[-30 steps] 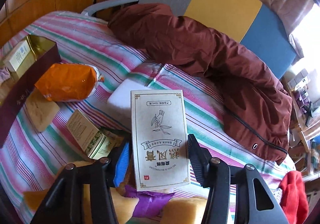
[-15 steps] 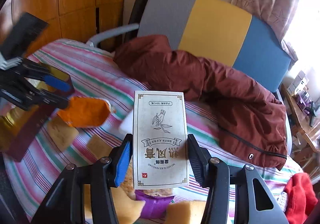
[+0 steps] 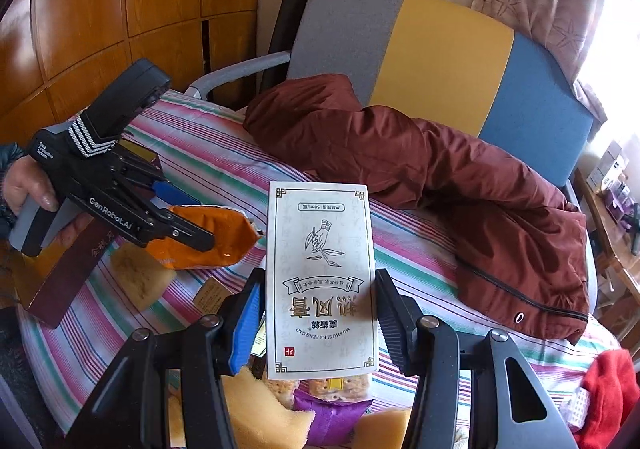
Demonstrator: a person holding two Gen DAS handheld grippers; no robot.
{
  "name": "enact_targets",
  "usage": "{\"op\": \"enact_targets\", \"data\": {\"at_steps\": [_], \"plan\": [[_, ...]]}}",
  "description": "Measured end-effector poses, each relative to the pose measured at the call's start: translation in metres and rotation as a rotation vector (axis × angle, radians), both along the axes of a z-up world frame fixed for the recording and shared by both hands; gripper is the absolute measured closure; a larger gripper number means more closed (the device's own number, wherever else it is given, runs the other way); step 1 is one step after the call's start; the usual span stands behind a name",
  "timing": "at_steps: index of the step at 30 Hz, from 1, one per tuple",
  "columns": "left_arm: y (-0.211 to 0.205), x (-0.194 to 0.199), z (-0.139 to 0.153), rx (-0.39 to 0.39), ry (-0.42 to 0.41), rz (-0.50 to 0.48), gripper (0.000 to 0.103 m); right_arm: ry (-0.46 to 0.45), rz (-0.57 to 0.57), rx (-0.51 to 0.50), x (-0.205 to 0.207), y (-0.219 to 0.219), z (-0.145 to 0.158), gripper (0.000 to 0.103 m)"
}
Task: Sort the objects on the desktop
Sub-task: 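Grasp the white-and-orange snack packet with the left tool while the right tool grasps another white box, then carry both items to the gold tray and release them with both tools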
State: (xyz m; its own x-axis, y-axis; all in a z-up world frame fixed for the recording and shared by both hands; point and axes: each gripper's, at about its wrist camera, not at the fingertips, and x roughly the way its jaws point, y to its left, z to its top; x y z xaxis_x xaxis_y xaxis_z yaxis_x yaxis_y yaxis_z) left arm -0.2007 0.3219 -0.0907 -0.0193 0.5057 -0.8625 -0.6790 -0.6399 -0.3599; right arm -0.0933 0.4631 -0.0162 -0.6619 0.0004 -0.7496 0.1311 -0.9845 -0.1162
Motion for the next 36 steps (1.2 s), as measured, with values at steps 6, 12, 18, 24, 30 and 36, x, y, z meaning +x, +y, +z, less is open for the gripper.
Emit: {"op": "enact_targets", "data": {"at_steps": [6, 12, 18, 24, 30, 36], "plan": [[0.02, 0.011, -0.004, -0.032, 0.019, -0.058, 0.039, -0.011, 0.005, 0.003, 0.0, -0.003, -0.004, 0.049], [0.039, 0.025, -0.012, -0.095, 0.071, -0.109, 0.04, -0.021, 0.005, 0.008, -0.002, -0.003, -0.007, 0.049], [0.035, 0.038, -0.006, -0.094, 0.149, -0.093, 0.043, -0.02, -0.006, 0.016, -0.003, 0.0, -0.007, 0.049], [0.017, 0.057, 0.027, -0.043, 0.205, -0.046, 0.044, 0.026, -0.037, 0.005, -0.001, 0.005, 0.005, 0.049], [-0.023, 0.08, 0.078, 0.028, 0.266, 0.032, 0.044, 0.06, -0.063, -0.015, 0.002, 0.008, 0.014, 0.049], [-0.098, 0.102, 0.115, 0.076, 0.321, 0.176, 0.044, 0.08, -0.096, -0.062, 0.003, 0.008, 0.019, 0.049]]}}
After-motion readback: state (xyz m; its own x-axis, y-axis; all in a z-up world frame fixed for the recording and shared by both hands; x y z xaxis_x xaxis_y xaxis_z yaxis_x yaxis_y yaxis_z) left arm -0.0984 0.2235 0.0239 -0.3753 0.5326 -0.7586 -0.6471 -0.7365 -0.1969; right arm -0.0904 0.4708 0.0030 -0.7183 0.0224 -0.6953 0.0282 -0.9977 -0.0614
